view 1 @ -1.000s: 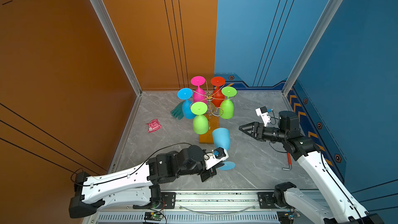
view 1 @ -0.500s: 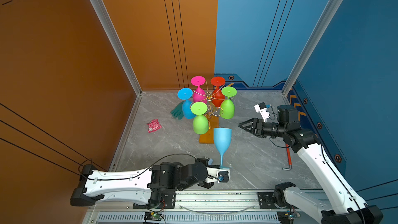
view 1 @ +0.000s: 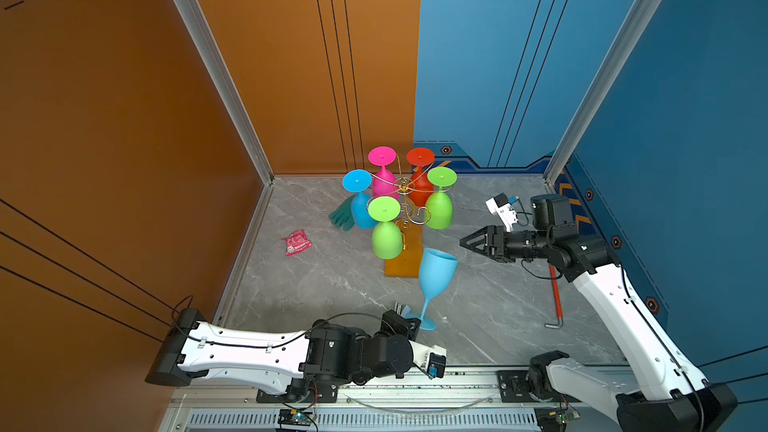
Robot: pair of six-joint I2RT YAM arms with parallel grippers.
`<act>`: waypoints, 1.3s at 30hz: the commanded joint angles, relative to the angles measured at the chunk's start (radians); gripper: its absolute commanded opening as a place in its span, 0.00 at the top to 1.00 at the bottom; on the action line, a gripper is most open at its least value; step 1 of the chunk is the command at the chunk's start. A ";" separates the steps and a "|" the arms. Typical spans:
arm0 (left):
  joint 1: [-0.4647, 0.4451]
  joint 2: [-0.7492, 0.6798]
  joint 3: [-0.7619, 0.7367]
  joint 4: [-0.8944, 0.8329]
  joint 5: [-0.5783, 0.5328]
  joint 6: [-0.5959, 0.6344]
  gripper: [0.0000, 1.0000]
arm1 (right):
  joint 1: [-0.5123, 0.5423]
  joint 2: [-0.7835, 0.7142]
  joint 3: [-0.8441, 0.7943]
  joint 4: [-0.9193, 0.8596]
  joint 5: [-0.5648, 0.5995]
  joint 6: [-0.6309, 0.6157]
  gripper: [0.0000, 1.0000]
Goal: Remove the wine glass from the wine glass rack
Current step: 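Swing the glass toward the robot with the left gripper, turning it upright, then grasp the upright glass's bowl with the right gripper while the left releases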
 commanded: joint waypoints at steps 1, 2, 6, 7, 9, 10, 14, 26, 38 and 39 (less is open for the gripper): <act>-0.022 0.012 -0.008 -0.004 -0.103 0.072 1.00 | 0.030 0.023 0.056 -0.096 0.029 -0.076 0.40; -0.025 0.013 -0.009 -0.005 -0.107 0.076 1.00 | 0.040 0.031 0.066 -0.110 0.037 -0.087 0.41; -0.032 0.017 -0.009 -0.005 -0.131 0.094 1.00 | 0.070 0.052 0.082 -0.140 0.051 -0.114 0.47; -0.034 0.018 -0.009 -0.004 -0.137 0.099 1.00 | 0.078 0.057 0.085 -0.147 0.058 -0.121 0.48; -0.038 0.022 -0.013 -0.005 -0.151 0.113 1.00 | 0.093 0.065 0.091 -0.160 0.071 -0.132 0.50; -0.039 0.024 -0.015 -0.005 -0.158 0.118 1.00 | 0.101 0.067 0.094 -0.165 0.075 -0.136 0.51; -0.040 0.030 -0.022 -0.006 -0.170 0.147 1.00 | 0.121 0.076 0.096 -0.171 0.072 -0.144 0.55; -0.043 0.049 -0.033 -0.005 -0.235 0.211 1.00 | 0.140 0.085 0.092 -0.188 0.073 -0.164 0.74; -0.043 0.052 -0.039 -0.003 -0.289 0.241 1.00 | 0.147 0.081 0.065 -0.196 0.076 -0.179 0.92; -0.043 0.049 -0.041 -0.004 -0.290 0.241 1.00 | 0.148 0.079 0.062 -0.196 0.075 -0.179 0.93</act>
